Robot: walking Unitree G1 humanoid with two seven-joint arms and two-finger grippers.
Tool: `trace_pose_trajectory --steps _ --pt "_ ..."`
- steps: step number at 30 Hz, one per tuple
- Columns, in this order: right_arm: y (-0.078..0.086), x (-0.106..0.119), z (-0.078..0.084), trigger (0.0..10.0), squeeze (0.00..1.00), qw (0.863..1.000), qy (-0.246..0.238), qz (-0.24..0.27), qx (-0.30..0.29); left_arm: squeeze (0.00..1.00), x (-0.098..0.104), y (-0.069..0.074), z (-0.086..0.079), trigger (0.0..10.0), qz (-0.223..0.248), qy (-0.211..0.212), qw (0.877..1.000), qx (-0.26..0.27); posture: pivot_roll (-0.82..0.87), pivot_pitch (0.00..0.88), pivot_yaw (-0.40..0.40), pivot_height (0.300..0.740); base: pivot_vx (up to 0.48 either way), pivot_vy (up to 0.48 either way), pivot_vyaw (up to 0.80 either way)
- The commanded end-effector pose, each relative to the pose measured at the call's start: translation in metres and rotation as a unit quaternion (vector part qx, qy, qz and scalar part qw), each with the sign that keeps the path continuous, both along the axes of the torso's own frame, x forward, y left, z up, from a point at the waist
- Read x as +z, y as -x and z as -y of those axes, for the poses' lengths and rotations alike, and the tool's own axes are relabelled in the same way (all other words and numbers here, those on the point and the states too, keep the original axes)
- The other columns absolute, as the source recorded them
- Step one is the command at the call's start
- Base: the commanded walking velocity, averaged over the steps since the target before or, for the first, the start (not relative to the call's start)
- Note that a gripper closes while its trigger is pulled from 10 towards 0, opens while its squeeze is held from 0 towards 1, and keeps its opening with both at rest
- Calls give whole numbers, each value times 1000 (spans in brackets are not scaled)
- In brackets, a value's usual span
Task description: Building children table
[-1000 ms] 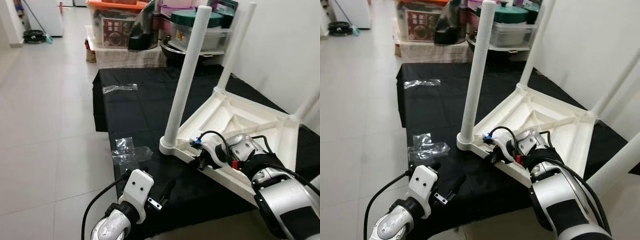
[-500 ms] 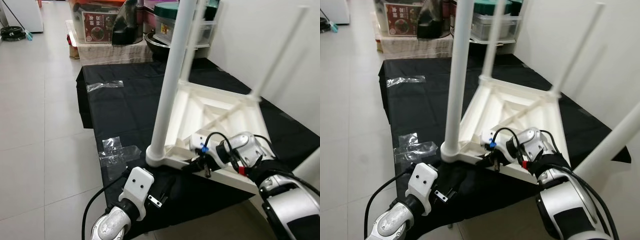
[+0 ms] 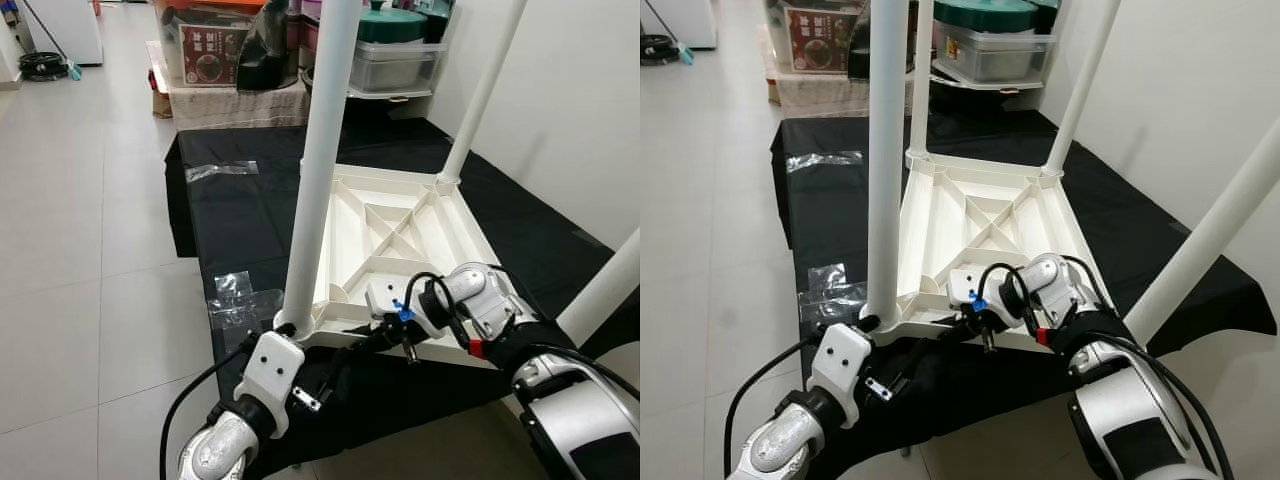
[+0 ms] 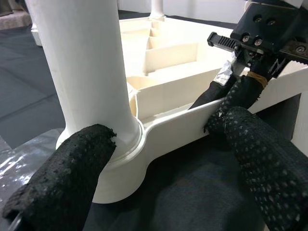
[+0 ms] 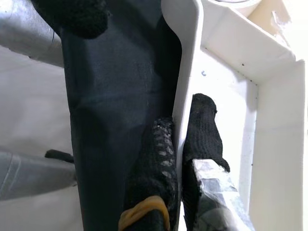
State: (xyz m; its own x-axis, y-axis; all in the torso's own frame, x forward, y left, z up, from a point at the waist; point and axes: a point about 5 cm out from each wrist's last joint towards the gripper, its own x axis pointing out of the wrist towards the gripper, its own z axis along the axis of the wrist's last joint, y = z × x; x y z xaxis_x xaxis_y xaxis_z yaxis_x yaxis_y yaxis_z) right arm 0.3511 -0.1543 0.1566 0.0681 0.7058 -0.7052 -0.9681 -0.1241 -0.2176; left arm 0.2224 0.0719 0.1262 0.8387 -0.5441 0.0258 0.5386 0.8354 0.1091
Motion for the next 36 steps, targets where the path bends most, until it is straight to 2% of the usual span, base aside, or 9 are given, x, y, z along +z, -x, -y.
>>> trace_pose_trajectory --steps 1,20,21,22,24,31,32,34,36 --pt "8 14 -18 0 0 991 2 41 127 0 -11 -2 1 10000 -30 -13 999 0 45 45 -117 740 0 0 0" --pt "23 4 -20 0 0 979 -4 63 195 0 -13 -1 0 10000 -32 -18 999 -6 48 41 -112 740 0 0 0" --pt "18 8 -24 10000 0 982 -10 62 179 0 -13 -1 1 10000 -32 -19 999 -6 53 36 -116 740 0 0 0" --pt "15 10 -25 10000 0 985 -12 64 162 0 -13 -1 1 10000 -32 -19 999 -7 54 37 -115 740 0 0 0" --pt "10 13 -23 10000 1000 989 -12 59 133 0 -13 -1 1 10000 -31 -19 999 -6 51 34 -118 740 0 0 0" --pt "6 20 -17 10000 1000 992 -25 56 109 0 -13 -1 1 10000 -33 -19 999 -7 47 29 -114 740 0 0 0" --pt "8 23 -9 10000 420 993 -19 43 111 0 -14 -1 1 10000 -33 -19 999 -9 50 26 -114 740 0 0 0" --pt "8 23 -9 10000 420 993 -19 43 111 0 -14 -1 1 10000 -33 -19 999 -9 50 26 -114 740 0 0 0" --pt "9 24 -6 10000 0 993 -16 35 114 0 -14 -1 2 10000 -33 -20 999 -9 50 26 -114 740 0 0 0"
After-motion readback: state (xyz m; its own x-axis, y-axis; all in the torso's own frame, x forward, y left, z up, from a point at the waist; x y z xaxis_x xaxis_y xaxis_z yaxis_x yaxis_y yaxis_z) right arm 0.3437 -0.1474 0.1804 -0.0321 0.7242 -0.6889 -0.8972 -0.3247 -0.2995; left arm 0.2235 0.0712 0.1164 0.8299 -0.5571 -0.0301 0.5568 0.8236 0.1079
